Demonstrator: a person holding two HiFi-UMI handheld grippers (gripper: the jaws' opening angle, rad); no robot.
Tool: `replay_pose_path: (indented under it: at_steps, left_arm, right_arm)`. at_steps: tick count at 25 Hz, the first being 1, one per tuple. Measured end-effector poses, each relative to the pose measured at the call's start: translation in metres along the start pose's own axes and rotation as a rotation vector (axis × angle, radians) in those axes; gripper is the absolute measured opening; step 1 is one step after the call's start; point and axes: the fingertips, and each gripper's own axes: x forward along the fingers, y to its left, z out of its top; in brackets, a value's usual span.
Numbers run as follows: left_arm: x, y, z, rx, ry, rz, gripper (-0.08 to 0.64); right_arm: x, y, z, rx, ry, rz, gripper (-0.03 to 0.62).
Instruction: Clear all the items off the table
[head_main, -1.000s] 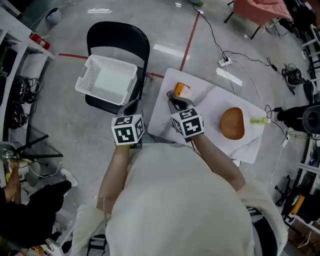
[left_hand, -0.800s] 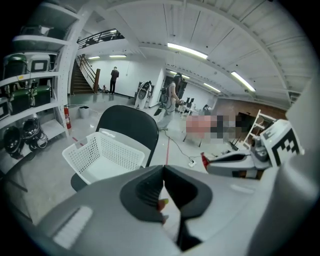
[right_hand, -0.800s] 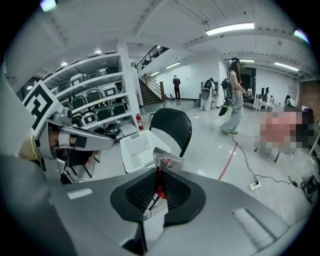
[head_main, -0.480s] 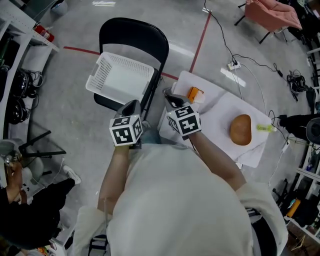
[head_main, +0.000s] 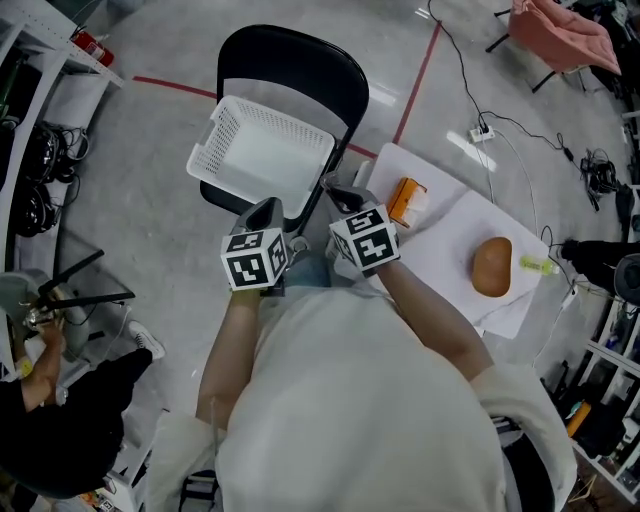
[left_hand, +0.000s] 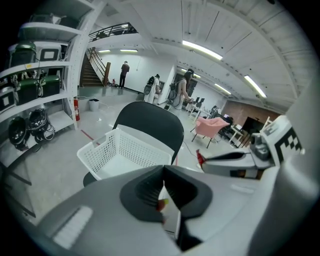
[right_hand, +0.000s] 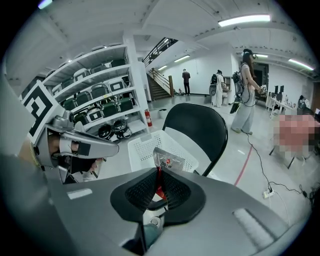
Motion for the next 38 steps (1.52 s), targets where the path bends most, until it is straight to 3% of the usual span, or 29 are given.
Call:
replay_pose_path:
  at_steps: [11, 38]
  left_arm:
    - [0.018, 0.041, -0.001, -0.052, 0.034, 0.029, 0.009]
    - [0.072, 0.108, -0.024, -0.162, 0.105, 0.088, 0.009]
  right_arm:
    - [0.051, 0.019, 0.015, -0.033, 0.057, 0.037, 0.025]
    - [0.159, 0.022, -0.008, -0.004, 0.204, 0.059, 0.025]
